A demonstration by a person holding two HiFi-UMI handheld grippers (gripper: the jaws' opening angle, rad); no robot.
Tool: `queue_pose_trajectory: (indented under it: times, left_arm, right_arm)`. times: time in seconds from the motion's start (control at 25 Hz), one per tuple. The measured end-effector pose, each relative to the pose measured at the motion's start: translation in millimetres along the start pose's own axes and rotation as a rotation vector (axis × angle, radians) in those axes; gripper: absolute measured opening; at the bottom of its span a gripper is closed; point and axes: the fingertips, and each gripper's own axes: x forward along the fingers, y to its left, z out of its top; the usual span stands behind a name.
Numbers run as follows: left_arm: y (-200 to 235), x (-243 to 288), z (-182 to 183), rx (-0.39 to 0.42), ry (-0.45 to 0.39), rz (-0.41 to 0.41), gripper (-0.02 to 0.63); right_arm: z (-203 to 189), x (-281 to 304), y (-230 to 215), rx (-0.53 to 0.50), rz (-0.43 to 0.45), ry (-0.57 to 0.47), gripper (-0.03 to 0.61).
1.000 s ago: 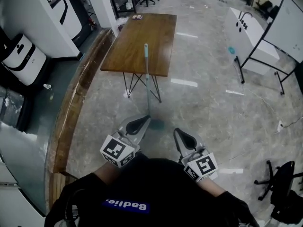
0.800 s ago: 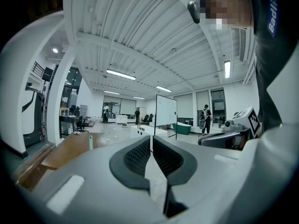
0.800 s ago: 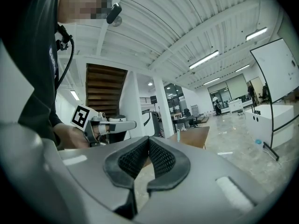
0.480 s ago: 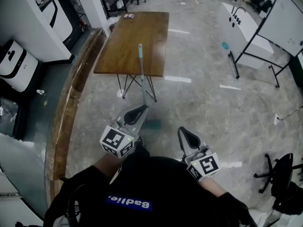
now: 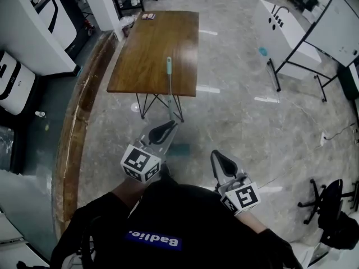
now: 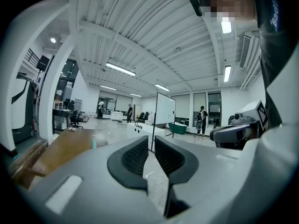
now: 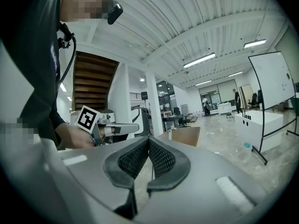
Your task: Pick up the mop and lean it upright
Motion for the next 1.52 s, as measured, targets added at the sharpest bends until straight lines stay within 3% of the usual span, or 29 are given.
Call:
queue_pose_trajectory:
  times: [0.4,0.88,1.24,1.52]
  left_arm:
    - [88.5,5.3,-17.6,-0.058,0.016,-0.048,0.091]
    - [147.3,25.2,-36.4,-0.077,0.037,-0.092,0.14]
    - [165.0,67.0,-53.6,-0.074,0.089,-0.04,0.175]
    - [186.8,105.3,-84.1,-0.082,0.178,0.024,0.241]
  right_arm:
    - [6.0,97.2,17.3,-0.03,-0.026,0.061,0.012]
    - [13.3,154.6,20.8,-0.073,-0.067,0.101,0.012]
    - [12.7,172.8,-15.1,-0.059,-0.024,0.107,0.012]
    - [15.9,187.0,-52.0,-0.048,0.034,0.116,0.012]
